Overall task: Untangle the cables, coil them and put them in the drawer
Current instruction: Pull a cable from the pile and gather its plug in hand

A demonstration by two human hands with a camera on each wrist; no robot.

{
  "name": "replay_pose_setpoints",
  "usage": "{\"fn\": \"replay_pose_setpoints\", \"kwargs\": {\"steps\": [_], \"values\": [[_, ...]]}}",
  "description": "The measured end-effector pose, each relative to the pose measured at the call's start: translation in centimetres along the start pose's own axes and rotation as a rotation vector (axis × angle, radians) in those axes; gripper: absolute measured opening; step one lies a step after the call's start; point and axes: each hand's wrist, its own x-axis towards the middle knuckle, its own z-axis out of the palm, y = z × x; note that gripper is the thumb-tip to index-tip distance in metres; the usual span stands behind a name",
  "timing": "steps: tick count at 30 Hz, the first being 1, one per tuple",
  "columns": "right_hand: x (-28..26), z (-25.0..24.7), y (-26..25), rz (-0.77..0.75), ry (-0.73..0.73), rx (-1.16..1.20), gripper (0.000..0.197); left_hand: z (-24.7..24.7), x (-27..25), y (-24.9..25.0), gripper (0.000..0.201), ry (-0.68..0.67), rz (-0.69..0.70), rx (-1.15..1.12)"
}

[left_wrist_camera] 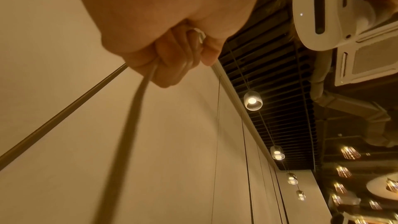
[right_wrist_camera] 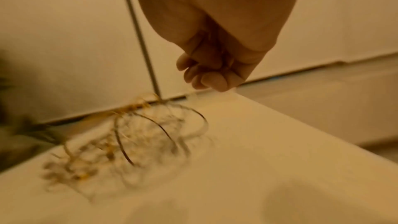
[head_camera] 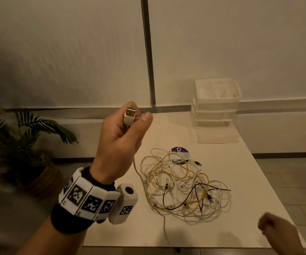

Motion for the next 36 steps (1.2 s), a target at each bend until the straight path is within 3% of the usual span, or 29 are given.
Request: {"fn": "replay_pose_setpoints", "kwargs": {"steps": [3, 5, 8, 11, 17, 21, 24, 31, 33, 36], "values": [[1.4, 1.7, -7.8, -0.336, -0.056, -0.007, 0.046, -0.7, -0.8, -0.4, 0.029, 0.043, -0.027, -0.022], [1.6, 3.5, -13.2, -0.494, -0.182, -0.046, 0.037, -1.0, -1.4, -0.6, 0.027, 0.073, -0.051, -0.013], [2.4, 9.2, -19.6, -0.711, -0.427, -0.219, 0.02, -1.3, -1.7, -0.9, 0.026, 0.118, -0.12, -0.029], [4.6, 16.3, -23.8, -0.86, -0.548, -0.327, 0.024, -1.7, -1.8, -1.2, 0.028, 0.181, -0.185, -0.005], [8.4, 25.7, -28.8, -1.104, -0.514, -0.786, 0.038, -2.1, -2.6, -2.9, 0.037, 0.288, -0.216, 0.138], [10.6, 29.1, -30.2, -1.22, -0.496, -1.074, 0.035, -3.0, -4.2, -4.5, 0.036, 0.385, -0.292, 0.218], [11.7, 30.6, -29.8, -1.253, -0.484, -1.159, 0.038, -3.8, -5.5, -5.4, 0.032, 0.437, -0.35, 0.244], [12.6, 29.3, -29.9, -1.29, -0.482, -1.065, 0.036, -4.2, -5.6, -6.7, 0.033, 0.48, -0.389, 0.262], [13.1, 27.2, -30.7, -1.288, -0.502, -0.858, 0.028, -4.0, -4.8, -6.7, 0.034, 0.473, -0.364, 0.264], [13.7, 22.4, -31.8, -1.193, -0.506, -0.347, 0.013, -3.7, -3.9, -7.1, 0.037, 0.465, -0.346, 0.278]]}}
